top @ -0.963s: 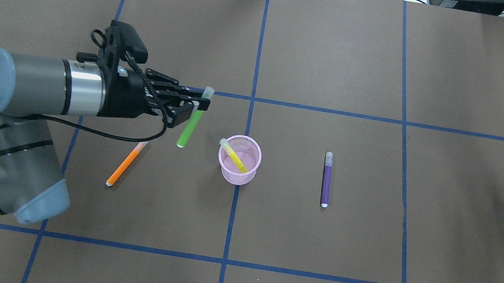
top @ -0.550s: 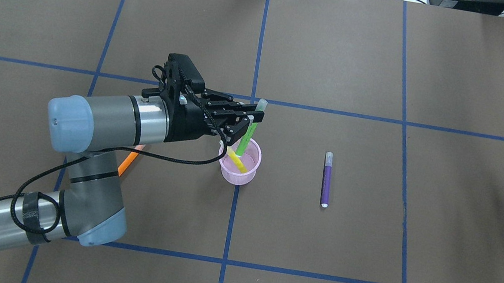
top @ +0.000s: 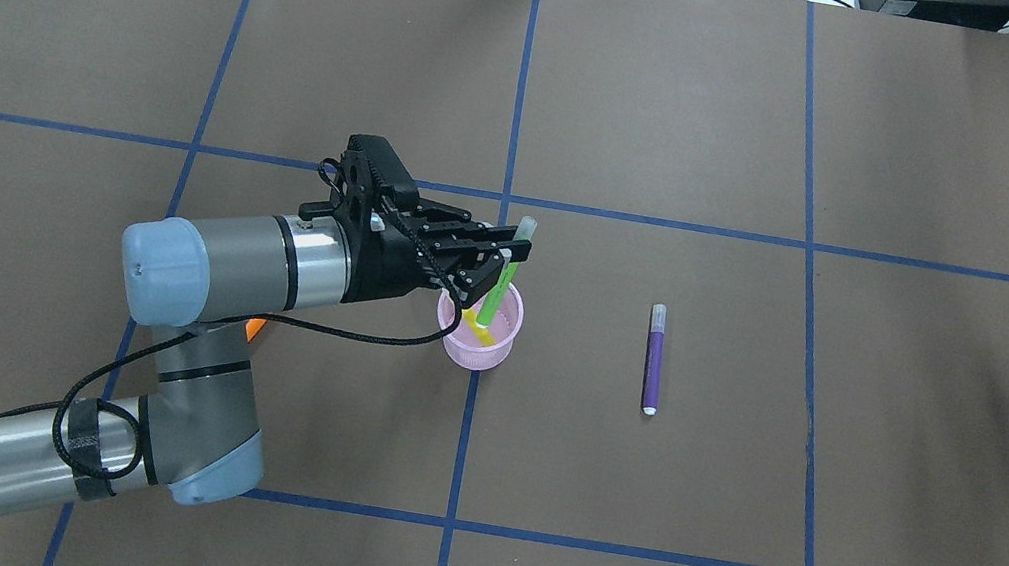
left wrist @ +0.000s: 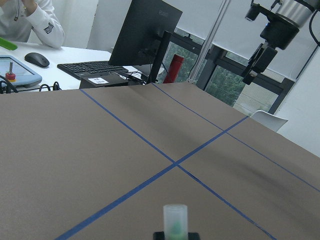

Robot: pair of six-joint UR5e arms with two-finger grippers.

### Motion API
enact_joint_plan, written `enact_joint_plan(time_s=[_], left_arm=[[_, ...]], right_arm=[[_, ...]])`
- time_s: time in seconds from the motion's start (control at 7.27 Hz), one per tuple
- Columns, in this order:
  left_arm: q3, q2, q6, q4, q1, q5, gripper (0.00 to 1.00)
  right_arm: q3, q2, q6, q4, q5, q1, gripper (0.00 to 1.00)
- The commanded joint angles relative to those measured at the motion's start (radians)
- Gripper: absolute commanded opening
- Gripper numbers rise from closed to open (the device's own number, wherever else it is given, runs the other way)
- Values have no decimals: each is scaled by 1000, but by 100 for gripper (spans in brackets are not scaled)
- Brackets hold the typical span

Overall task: Collect pens into pen holder
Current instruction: 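Lower the green marker into the pink cup and open the left gripper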

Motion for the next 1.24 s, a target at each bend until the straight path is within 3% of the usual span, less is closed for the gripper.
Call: enact_joint_plan(time_s=[0.0, 0.41, 0.55, 0.69, 1.1], left_arm=[[8, -5, -1, -3, 10, 10, 100], [-21, -13, -18, 17, 10, 7, 100], [-56, -5, -16, 81, 1, 1, 100], [-145, 10, -16, 226, -5, -20, 100], [-492, 50, -19, 901, -32, -69, 100]], right_arm=[[-3, 3, 0, 2, -1, 0, 100], [11, 6, 23, 2, 2, 0, 100], [17, 10, 55, 2, 2, -3, 100], [17, 15, 115, 29, 3, -11, 100], [17, 16, 438, 228, -6, -153, 100]])
